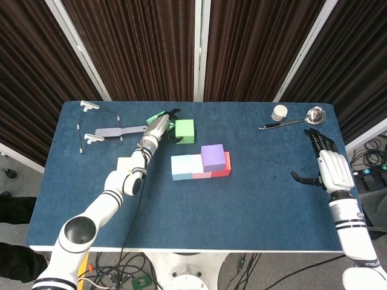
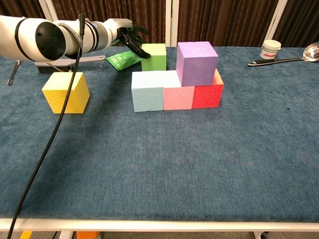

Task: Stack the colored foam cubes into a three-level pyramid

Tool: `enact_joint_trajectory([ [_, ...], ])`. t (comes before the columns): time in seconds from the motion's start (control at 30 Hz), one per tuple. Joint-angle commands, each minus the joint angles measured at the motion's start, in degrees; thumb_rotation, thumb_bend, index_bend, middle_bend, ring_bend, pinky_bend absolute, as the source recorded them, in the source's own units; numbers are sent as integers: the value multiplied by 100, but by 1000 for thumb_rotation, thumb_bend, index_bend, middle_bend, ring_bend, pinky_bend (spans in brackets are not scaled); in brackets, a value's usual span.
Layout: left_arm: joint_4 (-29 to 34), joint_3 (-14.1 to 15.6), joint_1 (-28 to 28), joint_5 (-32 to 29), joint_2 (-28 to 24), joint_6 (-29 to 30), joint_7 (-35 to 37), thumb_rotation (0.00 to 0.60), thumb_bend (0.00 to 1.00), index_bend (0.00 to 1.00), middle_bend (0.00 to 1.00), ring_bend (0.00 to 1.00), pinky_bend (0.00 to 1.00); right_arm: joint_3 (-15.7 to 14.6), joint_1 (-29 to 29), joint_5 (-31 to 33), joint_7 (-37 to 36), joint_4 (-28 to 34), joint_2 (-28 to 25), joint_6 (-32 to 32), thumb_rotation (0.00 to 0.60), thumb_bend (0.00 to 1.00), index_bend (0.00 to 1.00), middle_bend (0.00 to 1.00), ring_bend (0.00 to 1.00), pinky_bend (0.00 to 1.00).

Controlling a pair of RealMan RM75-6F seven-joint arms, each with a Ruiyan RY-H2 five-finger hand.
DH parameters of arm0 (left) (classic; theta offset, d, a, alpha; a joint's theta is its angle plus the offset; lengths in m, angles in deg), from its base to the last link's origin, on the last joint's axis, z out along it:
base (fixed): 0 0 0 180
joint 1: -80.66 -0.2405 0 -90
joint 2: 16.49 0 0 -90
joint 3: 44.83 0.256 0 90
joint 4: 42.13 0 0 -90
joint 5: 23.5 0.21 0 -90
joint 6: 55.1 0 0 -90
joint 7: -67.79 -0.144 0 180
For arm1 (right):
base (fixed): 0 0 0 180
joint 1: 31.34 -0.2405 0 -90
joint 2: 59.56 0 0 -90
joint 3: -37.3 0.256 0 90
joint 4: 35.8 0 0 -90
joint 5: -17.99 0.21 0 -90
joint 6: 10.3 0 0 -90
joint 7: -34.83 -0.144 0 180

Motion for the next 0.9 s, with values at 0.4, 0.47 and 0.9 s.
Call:
enact_joint_trajectory([
  [0.4,-30,127,-22,230,0,30,355,600,260,112,280,0,0,0,8,73,-30,-58,8,-55,600,101,0,1,0,0],
  [0.47,31,144,-39,263,-29,17,427,600,261,108,249,0,0,-2,10,88,-35,-70,14,-64,600,101,0,1,0,0],
  [0.9,60,350,-70,598,-62,118,829,600,261,75,172,0,0,-6,14,133,-117,-191,62,-140,600,101,0,1,0,0],
])
